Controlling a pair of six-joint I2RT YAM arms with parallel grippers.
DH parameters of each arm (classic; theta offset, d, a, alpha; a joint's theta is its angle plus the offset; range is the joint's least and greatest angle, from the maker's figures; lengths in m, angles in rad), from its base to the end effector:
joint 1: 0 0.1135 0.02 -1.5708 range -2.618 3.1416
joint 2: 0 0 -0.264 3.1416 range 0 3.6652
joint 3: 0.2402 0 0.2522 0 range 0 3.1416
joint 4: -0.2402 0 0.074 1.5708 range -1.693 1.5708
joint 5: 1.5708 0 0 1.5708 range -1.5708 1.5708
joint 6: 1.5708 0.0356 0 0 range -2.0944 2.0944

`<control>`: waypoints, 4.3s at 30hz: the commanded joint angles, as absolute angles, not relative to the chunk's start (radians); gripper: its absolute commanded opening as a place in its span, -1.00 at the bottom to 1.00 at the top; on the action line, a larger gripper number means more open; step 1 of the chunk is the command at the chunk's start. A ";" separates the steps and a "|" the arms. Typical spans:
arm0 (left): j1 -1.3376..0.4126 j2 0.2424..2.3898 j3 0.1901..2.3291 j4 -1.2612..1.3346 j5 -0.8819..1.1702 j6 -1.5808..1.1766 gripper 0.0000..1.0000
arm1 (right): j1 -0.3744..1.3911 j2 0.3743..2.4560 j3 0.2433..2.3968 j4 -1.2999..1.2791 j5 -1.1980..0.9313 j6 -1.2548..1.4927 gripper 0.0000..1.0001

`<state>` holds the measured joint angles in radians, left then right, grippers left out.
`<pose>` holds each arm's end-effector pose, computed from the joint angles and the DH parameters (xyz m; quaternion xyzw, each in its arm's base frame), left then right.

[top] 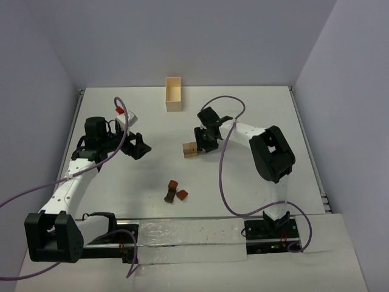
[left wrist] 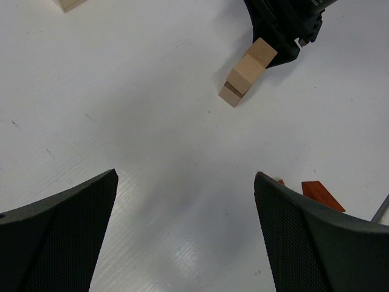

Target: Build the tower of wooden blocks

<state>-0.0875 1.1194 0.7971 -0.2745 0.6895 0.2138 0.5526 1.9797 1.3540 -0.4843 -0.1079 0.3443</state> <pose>0.2372 -0.0435 0.2734 0.2812 0.7986 -0.2703 0.4584 0.3447 0.2171 0.1629 -0.1133 0.9656 0.1462 0.1827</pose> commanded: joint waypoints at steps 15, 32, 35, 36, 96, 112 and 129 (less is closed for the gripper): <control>-0.083 1.079 0.786 -0.320 0.795 0.391 0.98 | 0.499 1.799 1.275 -0.506 -0.073 0.290 0.04; -0.460 1.005 0.707 -0.707 0.757 0.940 0.70 | 0.488 1.266 1.048 -0.509 -0.110 0.009 0.60; -0.546 1.018 0.706 -0.656 0.674 0.928 0.67 | 0.487 1.193 0.994 -0.513 -0.104 -0.043 0.79; -0.580 1.035 0.715 -0.654 0.657 0.960 0.62 | 0.486 1.153 0.966 -0.514 -0.099 -0.050 0.83; -0.699 1.654 0.934 -0.598 0.584 1.271 -0.05 | 0.379 1.091 0.941 -0.537 -0.166 -0.075 0.87; -0.719 1.573 1.292 -0.755 0.528 0.851 -0.88 | 0.373 1.088 1.018 -0.586 -0.118 -0.143 0.86; -0.712 1.745 1.586 -0.898 0.386 0.755 -1.00 | 0.239 1.156 1.162 -0.624 -0.095 -0.201 0.93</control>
